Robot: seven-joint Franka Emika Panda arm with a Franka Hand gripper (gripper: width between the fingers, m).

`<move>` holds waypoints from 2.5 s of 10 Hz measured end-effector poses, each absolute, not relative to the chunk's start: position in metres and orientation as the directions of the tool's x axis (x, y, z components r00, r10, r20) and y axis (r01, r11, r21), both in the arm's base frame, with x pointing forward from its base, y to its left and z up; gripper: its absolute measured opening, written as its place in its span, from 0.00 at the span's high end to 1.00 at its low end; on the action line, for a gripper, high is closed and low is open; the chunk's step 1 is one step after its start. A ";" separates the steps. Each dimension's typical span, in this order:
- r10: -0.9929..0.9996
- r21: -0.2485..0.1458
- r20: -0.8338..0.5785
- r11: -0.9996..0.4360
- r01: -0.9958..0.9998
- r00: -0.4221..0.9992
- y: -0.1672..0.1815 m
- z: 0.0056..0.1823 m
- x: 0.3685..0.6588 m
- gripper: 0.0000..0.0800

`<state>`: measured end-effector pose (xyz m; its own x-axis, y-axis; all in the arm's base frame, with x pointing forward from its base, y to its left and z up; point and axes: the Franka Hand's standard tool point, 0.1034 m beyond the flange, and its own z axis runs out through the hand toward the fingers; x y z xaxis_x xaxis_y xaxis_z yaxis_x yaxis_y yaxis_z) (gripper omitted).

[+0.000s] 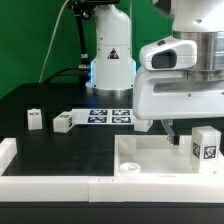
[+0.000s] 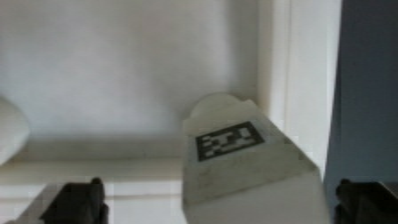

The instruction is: Assemble one leg

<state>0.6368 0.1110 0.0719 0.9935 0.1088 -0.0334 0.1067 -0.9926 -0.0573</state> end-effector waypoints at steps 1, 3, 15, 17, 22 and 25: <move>0.135 -0.058 -0.032 -0.989 0.133 0.990 0.111 0.072 0.637 0.22; 0.129 -0.058 -0.032 -0.990 0.127 0.991 0.111 0.072 0.637 0.43; -0.720 -0.008 -0.055 -0.692 -0.722 0.691 0.085 0.072 0.631 0.63; -0.781 0.016 -0.042 -0.624 -0.781 0.623 0.076 0.073 0.630 0.62; -0.787 0.015 -0.045 -0.617 -0.787 0.616 0.077 0.071 0.630 0.20; -0.787 0.016 -0.045 -0.617 -0.787 0.616 0.077 0.071 0.630 0.19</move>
Offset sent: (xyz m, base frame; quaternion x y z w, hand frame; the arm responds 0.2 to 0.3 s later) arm 0.0000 0.0000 0.0000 0.0000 0.0000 0.0000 1.0000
